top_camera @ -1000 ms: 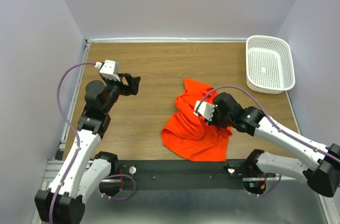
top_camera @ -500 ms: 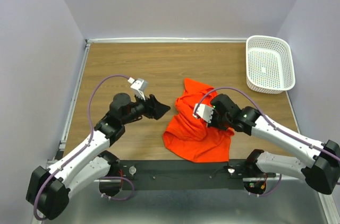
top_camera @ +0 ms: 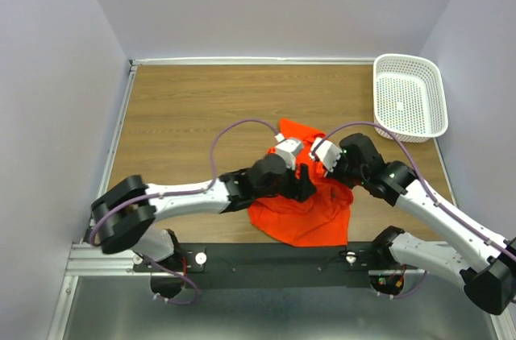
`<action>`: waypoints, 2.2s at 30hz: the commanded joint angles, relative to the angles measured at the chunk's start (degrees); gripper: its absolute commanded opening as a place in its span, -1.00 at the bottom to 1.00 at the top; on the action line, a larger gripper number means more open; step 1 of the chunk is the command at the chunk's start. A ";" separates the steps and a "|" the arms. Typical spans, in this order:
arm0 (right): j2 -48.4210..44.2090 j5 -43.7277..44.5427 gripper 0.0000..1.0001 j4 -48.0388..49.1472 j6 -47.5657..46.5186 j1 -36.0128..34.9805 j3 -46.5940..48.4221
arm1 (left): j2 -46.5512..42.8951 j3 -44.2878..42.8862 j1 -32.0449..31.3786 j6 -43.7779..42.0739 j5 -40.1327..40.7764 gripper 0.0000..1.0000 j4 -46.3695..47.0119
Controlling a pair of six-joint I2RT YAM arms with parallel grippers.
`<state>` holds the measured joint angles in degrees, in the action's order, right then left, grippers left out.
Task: Fold and stack the t-shirts
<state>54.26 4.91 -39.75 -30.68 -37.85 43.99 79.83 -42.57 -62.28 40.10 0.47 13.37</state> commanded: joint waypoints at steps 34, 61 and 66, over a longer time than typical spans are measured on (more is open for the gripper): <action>-3.19 6.15 -0.99 5.65 5.99 12.18 1.18 | 23.02 -24.15 -14.46 6.75 49.00 -1.00 -37.44; -6.54 -0.12 1.00 -0.15 2.37 17.19 1.53 | -7.56 -19.64 45.76 -17.61 0.78 0.35 -20.23; 6.35 -26.75 1.00 4.05 -0.96 17.10 6.54 | -23.30 7.26 42.44 -4.70 -13.64 0.35 -10.06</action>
<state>51.94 0.86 -38.59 -30.11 -20.80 46.50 61.30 -49.84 -16.84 26.15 -1.10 -1.65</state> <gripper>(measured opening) 0.998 0.675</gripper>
